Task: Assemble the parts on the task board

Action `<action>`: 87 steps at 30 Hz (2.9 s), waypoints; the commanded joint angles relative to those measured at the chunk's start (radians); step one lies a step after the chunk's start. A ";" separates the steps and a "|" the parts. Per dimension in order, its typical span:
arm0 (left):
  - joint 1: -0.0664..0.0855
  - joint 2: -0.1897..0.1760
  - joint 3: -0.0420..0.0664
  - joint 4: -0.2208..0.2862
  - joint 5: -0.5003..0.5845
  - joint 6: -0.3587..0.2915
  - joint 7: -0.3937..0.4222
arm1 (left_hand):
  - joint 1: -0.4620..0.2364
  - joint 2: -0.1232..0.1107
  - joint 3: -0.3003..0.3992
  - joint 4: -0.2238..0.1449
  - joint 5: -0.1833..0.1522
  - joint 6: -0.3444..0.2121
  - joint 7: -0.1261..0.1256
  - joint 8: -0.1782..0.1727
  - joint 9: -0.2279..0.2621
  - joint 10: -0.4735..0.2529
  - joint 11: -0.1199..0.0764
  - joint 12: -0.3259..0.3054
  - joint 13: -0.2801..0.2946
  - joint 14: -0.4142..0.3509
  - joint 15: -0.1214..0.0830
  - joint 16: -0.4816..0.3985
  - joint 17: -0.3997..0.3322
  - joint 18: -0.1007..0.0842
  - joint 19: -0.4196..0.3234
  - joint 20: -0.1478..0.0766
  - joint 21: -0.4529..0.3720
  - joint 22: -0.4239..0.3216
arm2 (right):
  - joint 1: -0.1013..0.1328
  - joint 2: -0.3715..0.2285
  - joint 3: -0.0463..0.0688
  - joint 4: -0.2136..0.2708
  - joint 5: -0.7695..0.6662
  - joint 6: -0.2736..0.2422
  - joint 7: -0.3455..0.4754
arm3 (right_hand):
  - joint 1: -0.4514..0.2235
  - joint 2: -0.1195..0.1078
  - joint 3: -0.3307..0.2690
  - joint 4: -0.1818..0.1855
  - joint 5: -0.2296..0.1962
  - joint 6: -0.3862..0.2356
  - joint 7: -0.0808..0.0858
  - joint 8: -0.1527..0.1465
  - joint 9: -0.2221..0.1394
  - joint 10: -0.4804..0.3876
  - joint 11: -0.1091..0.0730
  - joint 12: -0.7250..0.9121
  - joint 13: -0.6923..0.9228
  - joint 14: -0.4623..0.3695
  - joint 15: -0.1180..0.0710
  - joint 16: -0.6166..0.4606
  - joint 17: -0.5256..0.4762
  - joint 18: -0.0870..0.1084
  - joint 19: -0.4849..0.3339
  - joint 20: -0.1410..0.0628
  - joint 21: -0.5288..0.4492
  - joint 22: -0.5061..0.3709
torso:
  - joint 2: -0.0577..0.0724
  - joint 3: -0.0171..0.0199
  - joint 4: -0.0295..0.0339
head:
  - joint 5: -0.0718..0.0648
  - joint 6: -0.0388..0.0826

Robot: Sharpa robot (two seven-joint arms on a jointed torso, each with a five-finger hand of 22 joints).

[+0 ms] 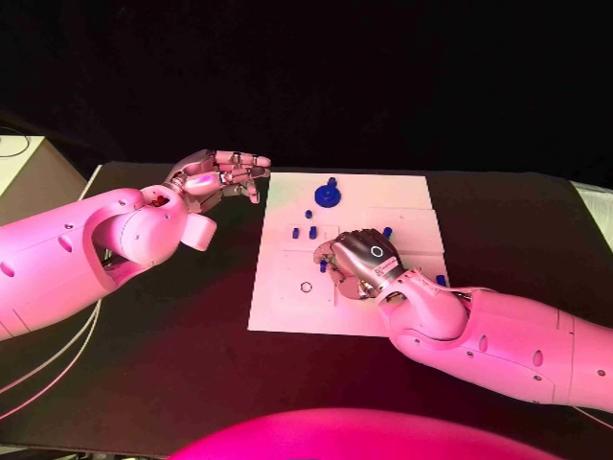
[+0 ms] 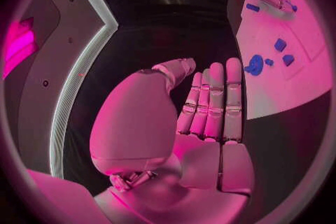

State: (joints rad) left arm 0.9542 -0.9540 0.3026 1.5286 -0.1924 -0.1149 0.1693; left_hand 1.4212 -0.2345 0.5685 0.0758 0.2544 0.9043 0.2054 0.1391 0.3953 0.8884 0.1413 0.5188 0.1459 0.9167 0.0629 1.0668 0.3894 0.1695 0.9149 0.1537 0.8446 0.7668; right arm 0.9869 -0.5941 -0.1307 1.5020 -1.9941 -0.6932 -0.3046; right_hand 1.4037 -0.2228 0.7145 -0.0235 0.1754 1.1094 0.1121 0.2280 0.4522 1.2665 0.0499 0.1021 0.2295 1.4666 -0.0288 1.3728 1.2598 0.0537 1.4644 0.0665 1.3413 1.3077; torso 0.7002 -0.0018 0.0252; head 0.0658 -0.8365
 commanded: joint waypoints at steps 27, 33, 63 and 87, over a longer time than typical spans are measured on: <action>0.000 -0.002 0.001 0.002 0.006 0.021 -0.002 | 0.011 0.004 -0.007 -0.001 0.006 -0.007 0.003 -0.007 -0.002 -0.008 0.002 -0.003 -0.002 0.005 0.005 -0.006 -0.002 0.015 0.008 0.002 -0.005 -0.002 | -0.003 -0.018 -0.007 0.023 -0.003 0.058 0.023 | -0.069 -0.025 -0.013 0.007 -0.027 -0.048 0.025 -0.046 -0.011 -0.059 0.023 -0.043 -0.031 0.040 0.014 -0.008 -0.027 0.003 0.043 0.010 -0.034 0.081 | 0.000 0.0000 -0.0008 | 0.002 -0.005; -0.001 -0.002 0.001 0.002 0.006 0.022 -0.003 | 0.011 0.004 -0.007 -0.001 0.006 -0.007 0.003 -0.007 -0.002 -0.008 0.002 -0.003 -0.002 0.005 0.005 -0.006 -0.002 0.015 0.008 0.002 -0.005 -0.002 | -0.003 -0.021 -0.007 0.025 0.002 0.042 0.016 | -0.073 -0.041 0.001 0.009 -0.025 -0.078 0.036 -0.069 -0.019 -0.125 0.039 -0.042 -0.066 0.036 0.027 -0.015 -0.043 0.007 0.038 0.022 -0.053 0.069 | 0.000 0.0001 -0.0002 | 0.000 -0.003; -0.002 -0.002 0.001 0.000 0.006 0.023 -0.011 | 0.012 0.004 -0.008 -0.001 0.006 -0.006 0.003 -0.007 -0.003 -0.008 0.003 -0.002 -0.002 0.005 0.005 -0.007 -0.002 0.015 0.008 0.002 -0.005 -0.003 | 0.022 -0.080 0.000 0.079 0.078 0.005 -0.016 | -0.055 -0.048 -0.057 0.009 -0.018 -0.157 0.036 -0.129 -0.054 -0.231 0.055 -0.033 -0.150 0.020 0.041 -0.048 -0.109 0.024 0.020 0.038 -0.142 0.010 | -0.002 -0.0007 -0.0020 | -0.019 0.015; -0.006 0.006 0.001 -0.011 0.035 0.022 -0.014 | 0.011 0.005 -0.009 0.000 0.006 -0.007 0.004 -0.007 -0.003 -0.009 0.003 -0.002 -0.003 0.005 0.005 -0.008 -0.002 0.015 0.008 0.002 -0.006 -0.004 | 0.248 -0.256 0.021 0.073 0.425 0.387 0.063 | 0.015 -0.006 -0.488 0.186 -0.016 -0.149 0.007 -0.150 -0.103 -0.182 0.038 -0.034 -0.134 0.028 0.028 -0.015 -0.090 0.017 0.038 0.024 -0.117 0.032 | -0.010 0.0009 -0.0148 | -0.069 0.054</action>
State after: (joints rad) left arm 0.9485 -0.9499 0.3024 1.5167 -0.1707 -0.1075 0.1517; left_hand 1.4254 -0.2302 0.5657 0.0730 0.2544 0.9043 0.2053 0.1391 0.3933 0.8847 0.1450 0.5188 0.1439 0.9202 0.0665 1.0629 0.3889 0.1695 0.9186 0.1574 0.8446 0.7639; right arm 1.2334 -0.8521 -0.1102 1.5801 -1.5742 -0.4074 -0.2605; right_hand 1.4185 -0.2302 0.2257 0.1643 0.1589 0.9619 0.1229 0.0826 0.3496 1.0855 0.0875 0.0711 0.0954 1.4666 -0.0005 1.3538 1.1699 0.0693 1.4648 0.0908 1.2252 1.3077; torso 0.6890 -0.0010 0.0092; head -0.0002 -0.7829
